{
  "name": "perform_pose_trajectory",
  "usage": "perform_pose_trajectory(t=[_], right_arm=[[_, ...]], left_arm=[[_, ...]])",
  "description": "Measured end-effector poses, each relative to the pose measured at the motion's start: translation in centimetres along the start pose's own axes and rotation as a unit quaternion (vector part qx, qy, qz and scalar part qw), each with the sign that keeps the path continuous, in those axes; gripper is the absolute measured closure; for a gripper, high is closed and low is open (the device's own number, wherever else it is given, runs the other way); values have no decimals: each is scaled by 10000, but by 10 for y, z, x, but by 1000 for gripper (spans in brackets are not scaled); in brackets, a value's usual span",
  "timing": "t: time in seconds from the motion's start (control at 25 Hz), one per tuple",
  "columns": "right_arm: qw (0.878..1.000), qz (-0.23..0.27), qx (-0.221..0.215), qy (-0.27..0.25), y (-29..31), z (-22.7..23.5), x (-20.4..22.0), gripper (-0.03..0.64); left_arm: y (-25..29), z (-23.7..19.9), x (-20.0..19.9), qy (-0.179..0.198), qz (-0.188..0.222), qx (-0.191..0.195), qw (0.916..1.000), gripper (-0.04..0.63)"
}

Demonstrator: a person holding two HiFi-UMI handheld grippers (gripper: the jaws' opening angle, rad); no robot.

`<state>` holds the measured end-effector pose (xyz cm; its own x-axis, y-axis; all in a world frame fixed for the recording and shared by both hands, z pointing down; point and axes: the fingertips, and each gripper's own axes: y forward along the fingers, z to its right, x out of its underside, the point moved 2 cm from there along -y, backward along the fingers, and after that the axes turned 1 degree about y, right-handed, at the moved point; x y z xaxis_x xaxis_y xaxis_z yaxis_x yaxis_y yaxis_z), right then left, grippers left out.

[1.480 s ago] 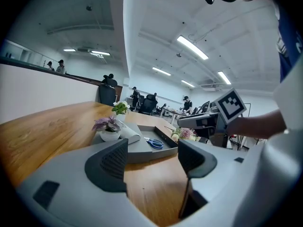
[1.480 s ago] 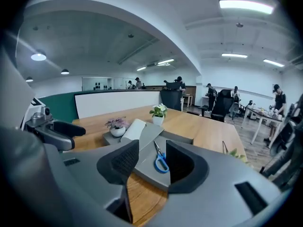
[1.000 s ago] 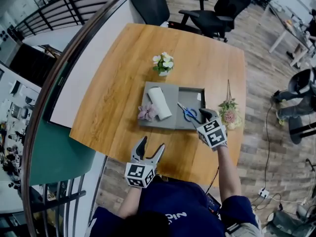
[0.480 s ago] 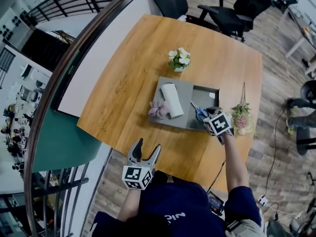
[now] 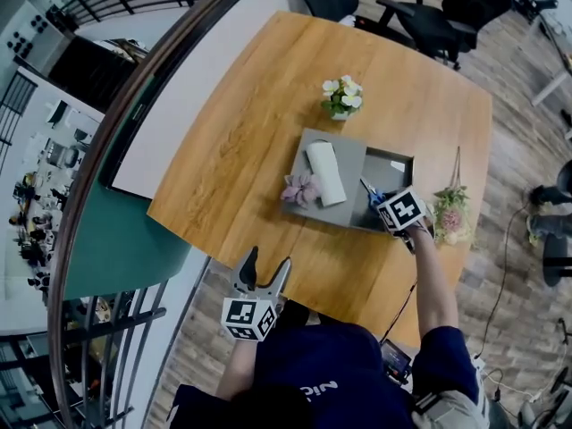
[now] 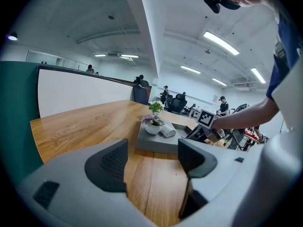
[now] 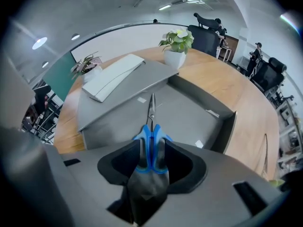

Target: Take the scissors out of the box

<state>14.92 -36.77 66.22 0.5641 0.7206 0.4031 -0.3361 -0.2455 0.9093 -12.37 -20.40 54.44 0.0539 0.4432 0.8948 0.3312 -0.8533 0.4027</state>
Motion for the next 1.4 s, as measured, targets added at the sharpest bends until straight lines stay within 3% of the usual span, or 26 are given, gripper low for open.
perform_pose_trajectory(t=[0.2,0.6,0.72,0.84,1.0,1.2,1.4], right_arm=[[9995,-255,54,204,3,8,0,474],[9989,-306,46,348,5,9,-1,488],[9994,-219,172,218,4,8,-1,520],[9975,-450,471,274,-1,8,14,522],[9973,246,571,403,-7,9,0,523],[9905,546,1186,429,-28,26,1,523],[9851,931,1368,469,-45,24,-5,523]], left_arm=[[2,-3,-10,-483,231,71,9985,267],[6,9,2,-214,-43,358,9991,270],[8,15,0,-177,-47,520,9985,272],[11,16,-5,-176,4,624,9979,272],[14,17,-11,-123,57,687,9975,273],[17,22,-13,-98,103,802,9967,273],[19,24,-13,-34,85,910,9958,273]])
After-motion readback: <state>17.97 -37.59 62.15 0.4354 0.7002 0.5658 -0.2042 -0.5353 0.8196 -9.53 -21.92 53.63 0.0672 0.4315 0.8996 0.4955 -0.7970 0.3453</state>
